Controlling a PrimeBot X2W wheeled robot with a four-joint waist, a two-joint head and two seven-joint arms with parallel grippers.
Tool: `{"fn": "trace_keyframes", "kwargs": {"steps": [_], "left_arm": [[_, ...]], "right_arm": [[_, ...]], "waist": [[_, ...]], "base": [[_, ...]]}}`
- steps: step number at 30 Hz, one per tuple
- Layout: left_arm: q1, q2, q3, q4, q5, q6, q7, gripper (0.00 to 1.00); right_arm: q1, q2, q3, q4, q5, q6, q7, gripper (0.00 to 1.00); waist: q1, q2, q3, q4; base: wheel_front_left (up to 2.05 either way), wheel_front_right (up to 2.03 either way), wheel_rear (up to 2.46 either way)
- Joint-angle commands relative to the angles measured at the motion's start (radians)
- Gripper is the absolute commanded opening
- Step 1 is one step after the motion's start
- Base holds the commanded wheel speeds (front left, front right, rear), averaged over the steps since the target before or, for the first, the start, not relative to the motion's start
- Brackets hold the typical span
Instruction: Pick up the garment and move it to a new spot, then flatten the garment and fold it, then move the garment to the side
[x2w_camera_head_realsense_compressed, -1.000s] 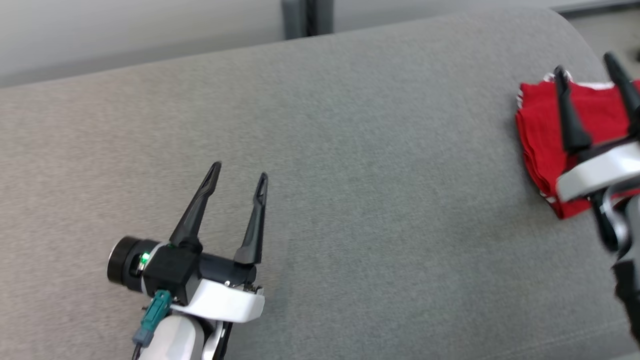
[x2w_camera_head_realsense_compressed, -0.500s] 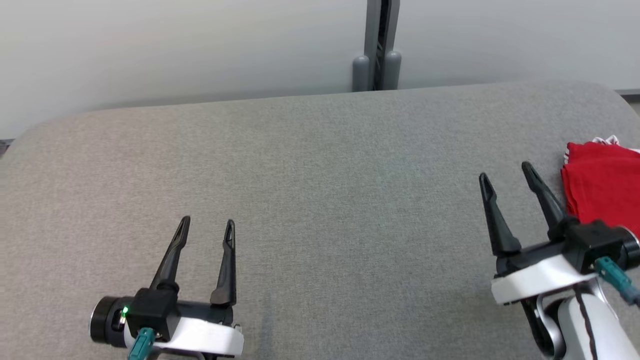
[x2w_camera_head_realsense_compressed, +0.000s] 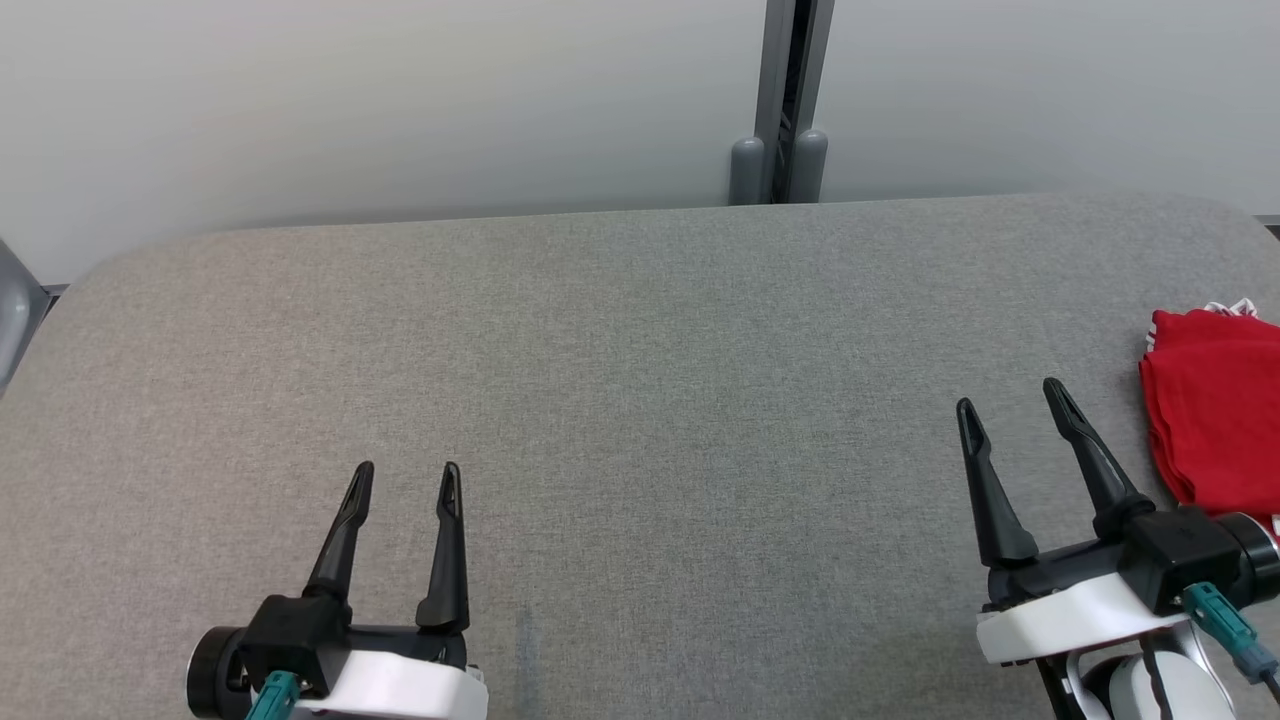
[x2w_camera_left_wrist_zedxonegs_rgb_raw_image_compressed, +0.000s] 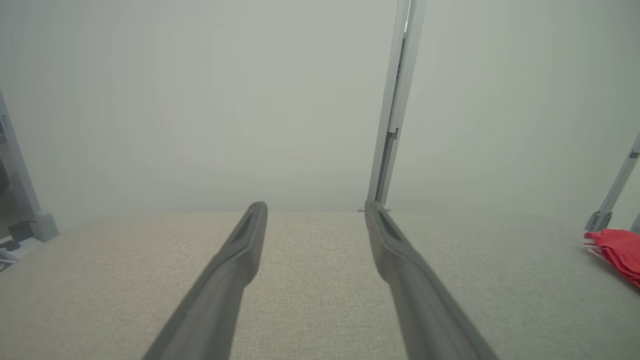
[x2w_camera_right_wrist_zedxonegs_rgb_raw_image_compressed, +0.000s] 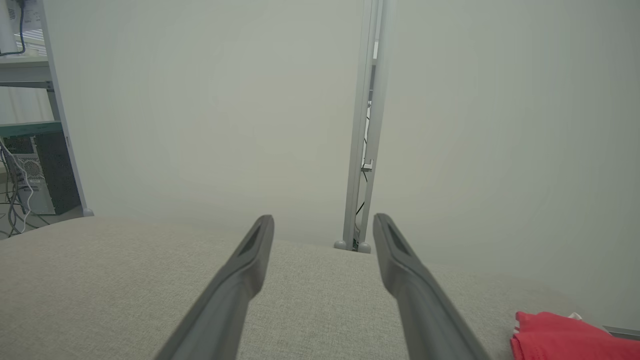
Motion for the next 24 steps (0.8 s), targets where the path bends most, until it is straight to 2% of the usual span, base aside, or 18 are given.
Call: {"fn": "trace_keyframes", "kwargs": {"steps": [1,24], "left_arm": [[0.008,0.003,0.003,0.004,0.006,-0.007,-0.001,1.0],[-0.009,0.003,0.031,0.01,-0.008,-0.016,-0.001,1.0]], "right_arm": [[0.008,-0.003,-0.006,-0.006,0.011,-0.001,-0.005,1.0],[-0.001,-0.002,-0.003,0.001,0.038,-0.001,-0.005,1.0]], "waist": [[0.0,0.0,-0.001,-0.002],[0.0,0.0,0.019,-0.007]], "base": [[0.0,0.0,0.0],[0.0,0.0,0.0]]}}
